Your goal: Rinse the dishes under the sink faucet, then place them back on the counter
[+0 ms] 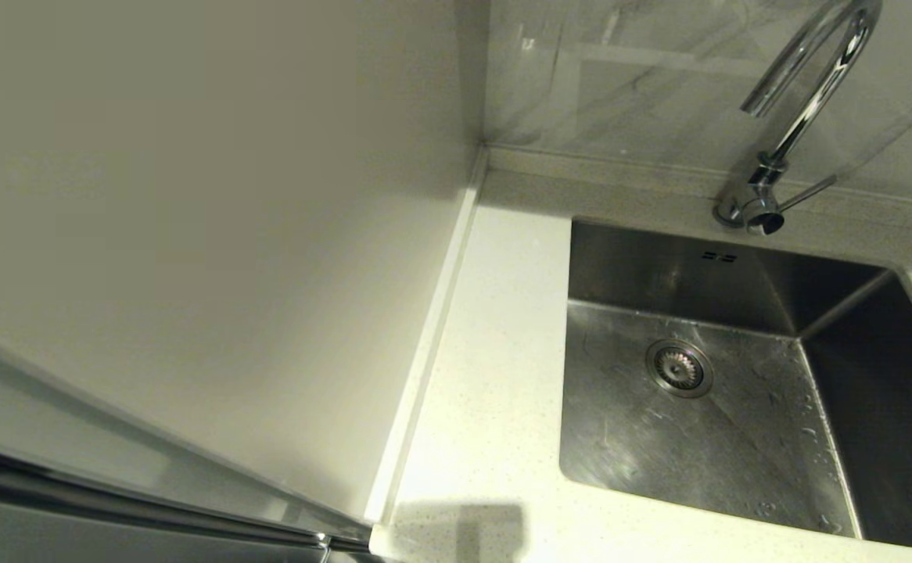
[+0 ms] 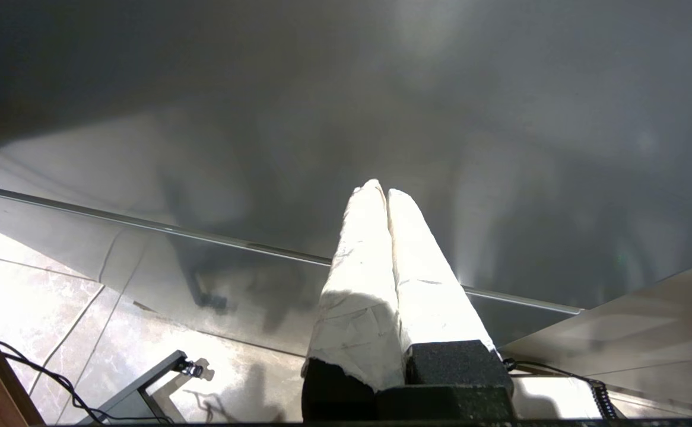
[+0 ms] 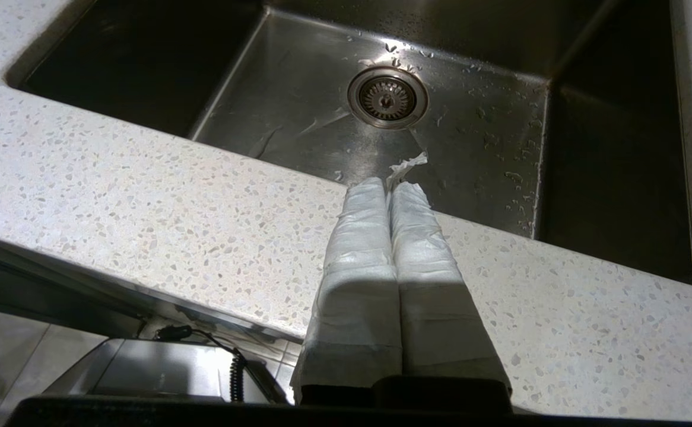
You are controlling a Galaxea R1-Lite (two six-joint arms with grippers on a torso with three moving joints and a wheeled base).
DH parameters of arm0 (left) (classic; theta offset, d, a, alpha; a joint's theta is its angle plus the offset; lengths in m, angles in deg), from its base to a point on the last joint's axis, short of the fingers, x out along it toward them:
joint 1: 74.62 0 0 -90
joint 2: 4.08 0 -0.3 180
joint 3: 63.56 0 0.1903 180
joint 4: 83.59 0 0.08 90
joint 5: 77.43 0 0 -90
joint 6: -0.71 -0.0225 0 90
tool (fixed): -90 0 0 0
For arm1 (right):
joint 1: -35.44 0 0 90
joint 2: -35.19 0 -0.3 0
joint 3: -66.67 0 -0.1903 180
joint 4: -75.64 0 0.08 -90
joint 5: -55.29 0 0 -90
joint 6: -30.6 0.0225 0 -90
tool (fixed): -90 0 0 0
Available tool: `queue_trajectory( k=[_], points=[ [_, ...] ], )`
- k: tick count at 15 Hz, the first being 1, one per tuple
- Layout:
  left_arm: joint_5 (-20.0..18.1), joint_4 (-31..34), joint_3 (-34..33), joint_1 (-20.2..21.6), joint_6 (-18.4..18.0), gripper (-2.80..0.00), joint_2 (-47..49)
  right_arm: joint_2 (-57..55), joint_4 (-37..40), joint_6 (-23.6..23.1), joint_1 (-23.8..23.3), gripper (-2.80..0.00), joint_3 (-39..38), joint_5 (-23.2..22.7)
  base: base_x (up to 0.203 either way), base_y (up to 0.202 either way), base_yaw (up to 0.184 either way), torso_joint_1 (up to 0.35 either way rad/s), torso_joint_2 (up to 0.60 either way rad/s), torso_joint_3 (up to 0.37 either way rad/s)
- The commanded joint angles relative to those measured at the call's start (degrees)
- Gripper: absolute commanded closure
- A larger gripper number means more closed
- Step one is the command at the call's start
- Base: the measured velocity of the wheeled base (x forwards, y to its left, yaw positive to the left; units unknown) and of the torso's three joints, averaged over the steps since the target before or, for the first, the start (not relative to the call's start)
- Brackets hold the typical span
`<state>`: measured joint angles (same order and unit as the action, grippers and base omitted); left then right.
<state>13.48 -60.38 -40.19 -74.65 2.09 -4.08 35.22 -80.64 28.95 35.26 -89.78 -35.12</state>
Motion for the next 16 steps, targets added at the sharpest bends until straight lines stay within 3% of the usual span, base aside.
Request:
queue_trajectory(
  k=[1, 16],
  points=[
    [0.1, 0.0, 0.0, 0.0, 0.0, 0.0, -0.2, 0.0, 0.0, 0.0, 0.0, 0.0, 0.0, 0.0, 0.0, 0.0, 0.0, 0.0, 0.0, 0.0],
    [0.0, 0.0, 0.0, 0.0, 0.0, 0.0, -0.2, 0.0, 0.0, 0.0, 0.0, 0.0, 0.0, 0.0, 0.0, 0.0, 0.0, 0.0, 0.0, 0.0]
  ],
)
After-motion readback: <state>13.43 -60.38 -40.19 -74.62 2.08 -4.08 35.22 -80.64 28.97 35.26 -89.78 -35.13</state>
